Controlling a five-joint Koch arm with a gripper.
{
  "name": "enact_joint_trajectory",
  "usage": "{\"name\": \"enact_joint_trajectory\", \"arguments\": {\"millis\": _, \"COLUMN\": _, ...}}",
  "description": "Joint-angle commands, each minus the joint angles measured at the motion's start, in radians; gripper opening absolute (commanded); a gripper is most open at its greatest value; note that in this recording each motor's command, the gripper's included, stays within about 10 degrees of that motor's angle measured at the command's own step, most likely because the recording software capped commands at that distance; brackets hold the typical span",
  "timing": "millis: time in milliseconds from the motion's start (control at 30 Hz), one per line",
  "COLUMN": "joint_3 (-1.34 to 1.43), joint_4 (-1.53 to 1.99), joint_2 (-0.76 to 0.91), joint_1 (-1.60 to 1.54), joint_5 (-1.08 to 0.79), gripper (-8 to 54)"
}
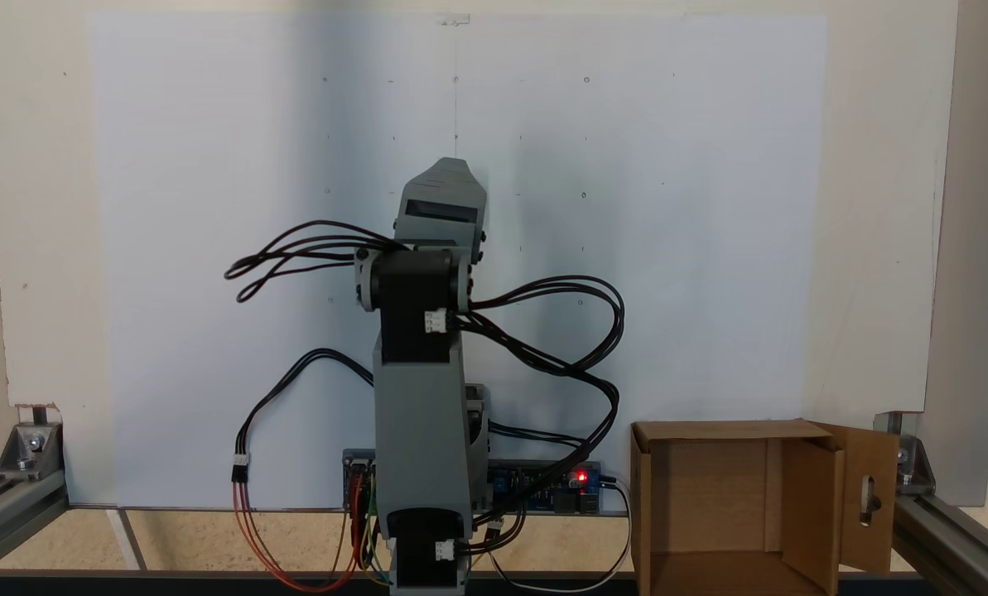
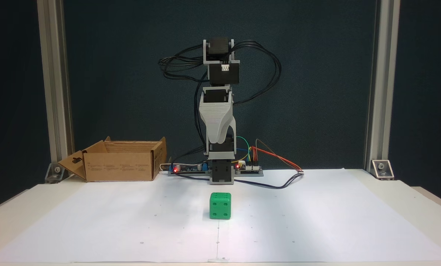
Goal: Grasp a green dice and put it in the bin.
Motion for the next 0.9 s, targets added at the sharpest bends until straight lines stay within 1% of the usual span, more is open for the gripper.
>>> {"name": "enact_joint_trajectory", "arguments": {"millis": 0, "joint_3": 0.011, "joint_4": -0.040, "joint_2": 0.002, "joint_1": -0.011, "joint_5": 0.040, "gripper": 44.4}}
{"name": "enact_joint_trajectory", "arguments": {"millis": 500, "joint_3": 0.342, "joint_4": -0.399, "joint_2": 0.005, "joint_1": -0.037, "joint_5": 0.034, "gripper": 44.2}}
{"name": "enact_joint_trajectory", "arguments": {"millis": 667, "joint_3": 0.400, "joint_4": -0.479, "joint_2": 0.002, "joint_1": -0.051, "joint_5": 0.034, "gripper": 43.9}}
{"name": "enact_joint_trajectory", "arguments": {"millis": 867, "joint_3": 0.420, "joint_4": -0.495, "joint_2": 0.000, "joint_1": -0.049, "joint_5": 0.035, "gripper": 43.9}}
